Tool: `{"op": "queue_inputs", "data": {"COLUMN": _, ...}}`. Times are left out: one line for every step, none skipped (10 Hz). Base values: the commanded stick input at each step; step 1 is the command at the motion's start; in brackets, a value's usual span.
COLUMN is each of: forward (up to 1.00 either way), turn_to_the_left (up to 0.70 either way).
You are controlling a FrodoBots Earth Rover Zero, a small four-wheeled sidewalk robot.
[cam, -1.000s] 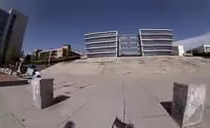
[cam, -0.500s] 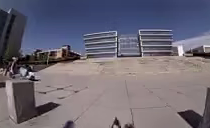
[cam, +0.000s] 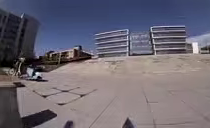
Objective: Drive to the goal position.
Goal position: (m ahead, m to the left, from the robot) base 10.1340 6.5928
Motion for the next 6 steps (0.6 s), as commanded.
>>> {"op": "queue_inputs", "data": {"forward": 1.0, "turn_to_the_left": 0.4}}
{"op": "queue_inputs", "data": {"forward": 1.0, "turn_to_the_left": 0.18}}
{"op": "queue_inputs", "data": {"forward": 1.0, "turn_to_the_left": 0.0}}
{"op": "queue_inputs", "data": {"forward": 1.0, "turn_to_the_left": 0.0}}
{"op": "queue_inputs", "data": {"forward": 1.0, "turn_to_the_left": 0.0}}
{"op": "queue_inputs", "data": {"forward": 1.0, "turn_to_the_left": 0.0}}
